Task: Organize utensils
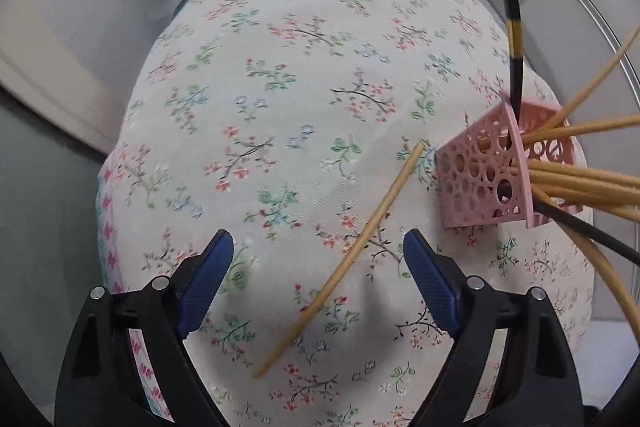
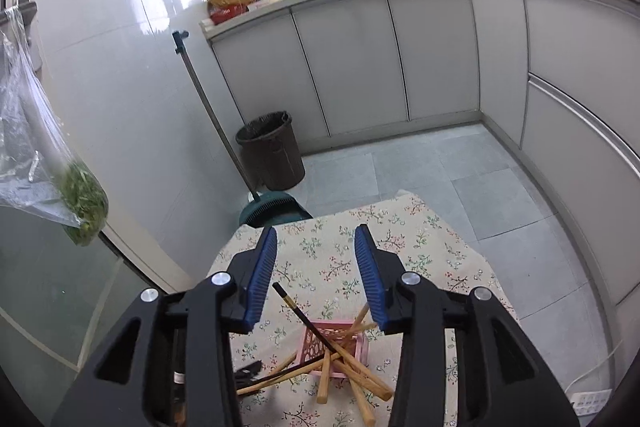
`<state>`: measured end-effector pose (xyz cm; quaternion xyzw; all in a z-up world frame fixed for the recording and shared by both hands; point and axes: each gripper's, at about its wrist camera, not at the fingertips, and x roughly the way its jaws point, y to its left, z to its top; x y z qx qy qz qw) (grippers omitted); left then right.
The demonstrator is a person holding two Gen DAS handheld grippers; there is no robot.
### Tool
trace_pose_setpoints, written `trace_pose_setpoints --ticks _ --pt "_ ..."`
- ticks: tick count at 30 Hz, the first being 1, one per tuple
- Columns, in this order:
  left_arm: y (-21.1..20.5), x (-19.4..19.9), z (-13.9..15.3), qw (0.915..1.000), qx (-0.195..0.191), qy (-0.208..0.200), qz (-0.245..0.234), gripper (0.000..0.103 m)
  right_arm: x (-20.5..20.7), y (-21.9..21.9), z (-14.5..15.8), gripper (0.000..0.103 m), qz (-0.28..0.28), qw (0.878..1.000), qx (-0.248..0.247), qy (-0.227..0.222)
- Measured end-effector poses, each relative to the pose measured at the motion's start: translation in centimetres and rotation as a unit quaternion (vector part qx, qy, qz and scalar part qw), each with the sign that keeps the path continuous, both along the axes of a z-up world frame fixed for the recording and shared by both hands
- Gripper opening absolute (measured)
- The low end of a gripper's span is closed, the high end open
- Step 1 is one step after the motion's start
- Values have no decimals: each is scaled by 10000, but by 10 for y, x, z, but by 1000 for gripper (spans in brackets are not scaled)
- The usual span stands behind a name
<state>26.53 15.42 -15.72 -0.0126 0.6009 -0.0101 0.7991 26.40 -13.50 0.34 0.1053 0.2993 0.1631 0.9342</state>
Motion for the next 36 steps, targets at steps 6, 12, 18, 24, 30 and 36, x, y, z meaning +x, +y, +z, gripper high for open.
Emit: trace_pose_setpoints --ticks 6,12,18,24,30,36 --pt "-9 13 -26 9997 22 92 -231 73 -18 -21 3 57 -134 9999 -32 -87" --pt "-16 20 -54 9991 254 189 -273 55 -22 -36 -4 57 -215 9996 108 140" --pt "33 14 -51 9978 -386 220 485 7 -26 -54 -4 59 -318 9980 418 351" --pt "74 -10 -21 9911 -1045 -202 796 7 -45 -70 6 63 -341 9972 598 281" --pt "87 -46 49 9822 -1233 -1123 863 7 -66 -77 -2 63 -336 9967 618 407" --pt "68 -87 151 9602 -621 -2588 850 7 -94 -93 -22 67 -397 9923 1011 597"
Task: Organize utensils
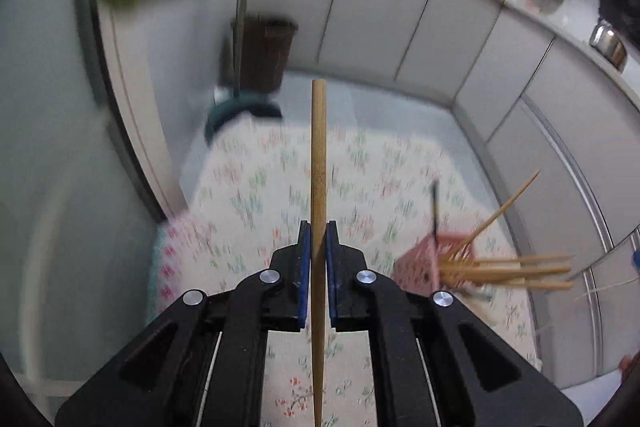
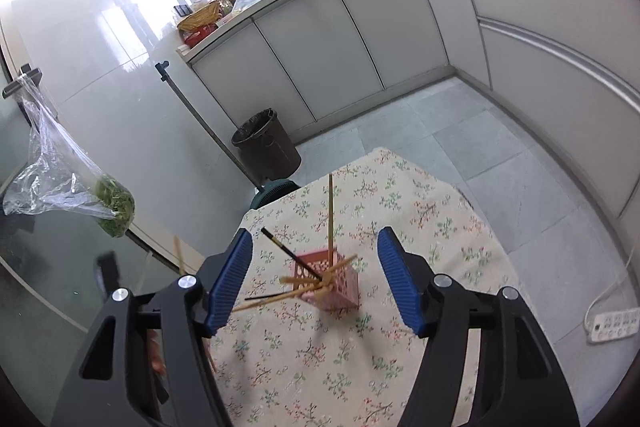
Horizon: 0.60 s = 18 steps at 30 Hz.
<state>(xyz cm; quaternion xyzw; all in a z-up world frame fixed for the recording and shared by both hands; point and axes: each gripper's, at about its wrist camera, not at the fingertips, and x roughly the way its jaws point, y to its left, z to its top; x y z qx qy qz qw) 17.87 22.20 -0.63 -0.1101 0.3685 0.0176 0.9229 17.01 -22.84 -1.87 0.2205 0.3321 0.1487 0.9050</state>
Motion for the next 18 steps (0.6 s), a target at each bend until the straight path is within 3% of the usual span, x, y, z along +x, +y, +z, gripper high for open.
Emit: trace_pose_setpoints --ticks 3,7,10,18 --pt "-17 -8 45 9967 -116 -804 67 7 -8 -6 -10 68 -93 9999 122 71" --pt "-54 -17 84 9811 -313 -1909 101 7 -12 -13 -19 68 -271 9996 76 45" --pt "-83 -8 77 9734 -379 -2254 176 7 -10 -18 -19 69 -442 9990 -83 -36" --pt "-132 19 32 9637 -199 -2601 570 7 -5 -28 -33 71 -558 9976 -415 -14"
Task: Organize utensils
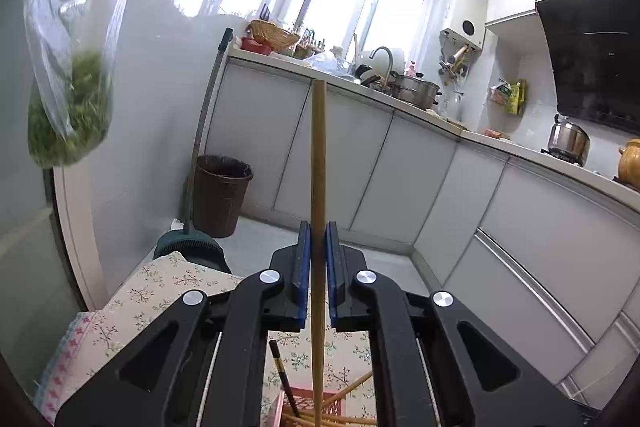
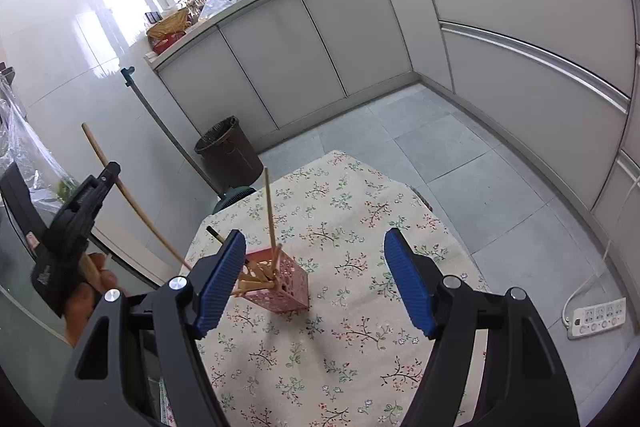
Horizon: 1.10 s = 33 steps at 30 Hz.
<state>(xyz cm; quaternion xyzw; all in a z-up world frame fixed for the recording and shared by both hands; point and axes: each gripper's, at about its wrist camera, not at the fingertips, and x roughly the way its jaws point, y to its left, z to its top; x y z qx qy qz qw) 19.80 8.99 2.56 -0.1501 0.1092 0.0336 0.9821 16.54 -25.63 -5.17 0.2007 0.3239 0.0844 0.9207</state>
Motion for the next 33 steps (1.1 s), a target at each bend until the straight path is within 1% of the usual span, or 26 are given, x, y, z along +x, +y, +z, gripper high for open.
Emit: trace_pose_setpoints --ticks 1,3,4,5,7,8,9,10,11,12,13,14,15,16,17,18,20,22,23,24,25,26,27,28,32,33 --pt "-7 2 -3 10000 30 -17 26 7 1 -2 -2 71 -9 10000 2 22" --pt "-17 9 -21 9998 131 -91 128 7 3 -6 -4 71 -45 10000 -6 44" --pt "-18 8 -31 9995 184 -151 206 10 4 -8 -5 71 -74 10000 -25 40" --pt "-21 6 -49 9995 171 -118 253 28 5 -9 -5 71 -89 9999 -35 43" --pt "-20 0 -73 9992 92 80 383 51 5 -14 -8 71 -121 9999 -53 79" --pt "-15 -13 -85 9990 -44 184 412 52 5 -16 -10 71 -142 9998 -72 84" --pt "-11 -22 -87 9987 -85 215 460 52 5 -16 -10 71 -144 9998 -84 94" --pt "-7 -33 -83 9983 -118 152 548 52 5 -17 -11 71 -129 9998 -83 106" --pt "-3 -42 -77 9980 -128 86 617 54 4 -17 -11 71 -115 9998 -84 113" --pt "0 -52 -64 9982 -142 18 575 57 3 -17 -10 71 -116 9998 -94 103" --pt "2 -61 -50 9986 -75 -44 527 67 1 -16 -8 71 -133 9998 -102 70" --pt "2 -68 -38 9986 27 -123 521 79 -1 -15 -5 71 -145 9999 -89 19" --pt "1 -82 -20 9977 180 -304 585 86 -4 -14 -2 73 -132 9999 -70 -14" --pt "0 -89 -10 9973 242 -374 590 97 -7 -12 1 76 -109 9999 -55 -60" --pt "-1 -98 1 9973 311 -413 529 96 -12 -9 6 77 -130 9998 -68 -148" --pt "-2 -105 13 9976 428 -351 415 96 -17 -8 8 80 -179 9995 -89 -230" --pt "-3 -117 26 9972 617 -156 403 96 -26 -4 14 83 -228 9990 -137 -365" --pt "2 -124 30 9975 530 6 472 96 -33 0 16 86 -278 9987 -139 -398" --pt "7 -126 31 9975 433 165 532 96 -36 3 17 88 -289 9986 -163 -417" --pt "11 -123 31 9965 346 509 561 96 -38 6 18 90 -315 9983 -204 -439" --pt "14 -120 30 9942 346 865 543 96 -41 9 19 93 -369 9978 -268 -476" --pt "15 -119 30 9928 376 986 566 96 -43 13 21 94 -439 9971 -351 -519" --pt "15 -121 28 9913 471 1044 654 96 -45 15 22 97 -515 9962 -429 -562" --pt "15 -124 28 9907 562 1005 730 96 -47 16 22 97 -582 9954 -483 -593" --pt "6 -135 34 9900 836 681 909 96 -50 27 24 97 -908 9879 -1060 -675" --pt "0 -138 35 9885 1005 670 909 96 -50 29 24 97 -934 9863 -1184 -670"
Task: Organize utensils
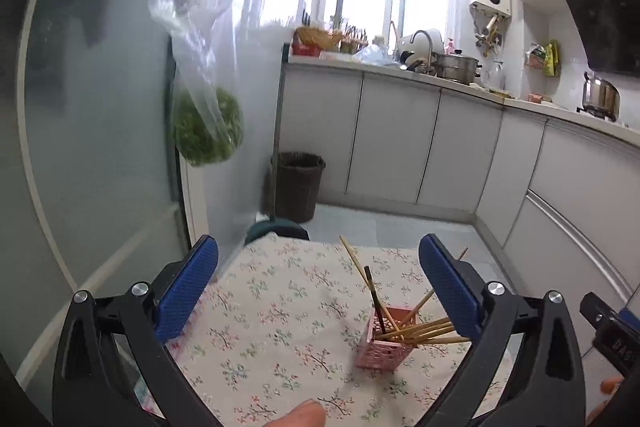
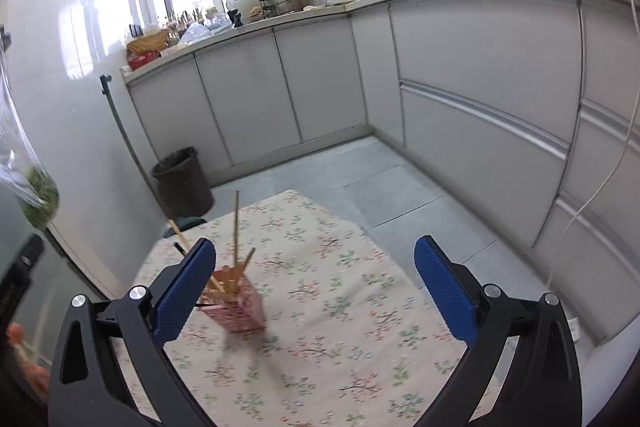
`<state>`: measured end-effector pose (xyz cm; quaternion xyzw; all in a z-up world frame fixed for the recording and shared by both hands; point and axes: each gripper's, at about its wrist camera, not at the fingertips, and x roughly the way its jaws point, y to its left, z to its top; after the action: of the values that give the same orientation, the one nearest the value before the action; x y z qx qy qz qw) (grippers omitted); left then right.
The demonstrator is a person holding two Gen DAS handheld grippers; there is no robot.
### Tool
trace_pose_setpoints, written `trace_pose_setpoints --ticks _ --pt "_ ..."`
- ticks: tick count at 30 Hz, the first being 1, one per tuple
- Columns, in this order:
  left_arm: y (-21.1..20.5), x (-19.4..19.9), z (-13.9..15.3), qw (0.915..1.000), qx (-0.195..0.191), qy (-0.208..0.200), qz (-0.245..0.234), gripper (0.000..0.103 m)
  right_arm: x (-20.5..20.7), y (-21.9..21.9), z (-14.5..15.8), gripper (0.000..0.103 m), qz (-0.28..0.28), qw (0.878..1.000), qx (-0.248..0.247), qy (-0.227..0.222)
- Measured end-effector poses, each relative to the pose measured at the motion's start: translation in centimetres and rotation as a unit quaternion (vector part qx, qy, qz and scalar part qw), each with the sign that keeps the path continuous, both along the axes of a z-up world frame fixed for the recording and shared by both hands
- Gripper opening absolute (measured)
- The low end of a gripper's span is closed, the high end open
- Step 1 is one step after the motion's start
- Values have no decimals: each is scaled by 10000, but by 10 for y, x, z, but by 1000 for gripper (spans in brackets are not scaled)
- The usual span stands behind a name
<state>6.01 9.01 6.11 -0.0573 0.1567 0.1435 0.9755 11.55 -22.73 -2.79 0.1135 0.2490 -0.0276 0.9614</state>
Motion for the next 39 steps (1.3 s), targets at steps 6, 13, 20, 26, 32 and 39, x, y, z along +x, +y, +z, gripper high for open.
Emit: trace_pose_setpoints --ticks 6,13,20,26,32,39 --pt "-19 -1 -5 9982 284 534 6 96 -8 9 1 97 -224 9981 -574 81" --pt "-26 -13 -7 9975 318 631 -93 96 -21 16 3 97 -146 9957 -893 186" --pt "-37 -15 -11 9952 441 786 -377 96 -25 21 3 97 -76 9958 -893 181" --pt "-38 -11 -14 9941 401 882 -495 96 -23 20 2 97 -39 9963 -839 202" --pt "-41 -12 -13 9942 448 853 -482 96 -22 19 2 97 -19 9966 -793 212" --pt "-42 -12 -14 9942 443 862 -469 96 -22 17 1 97 -22 9968 -770 193"
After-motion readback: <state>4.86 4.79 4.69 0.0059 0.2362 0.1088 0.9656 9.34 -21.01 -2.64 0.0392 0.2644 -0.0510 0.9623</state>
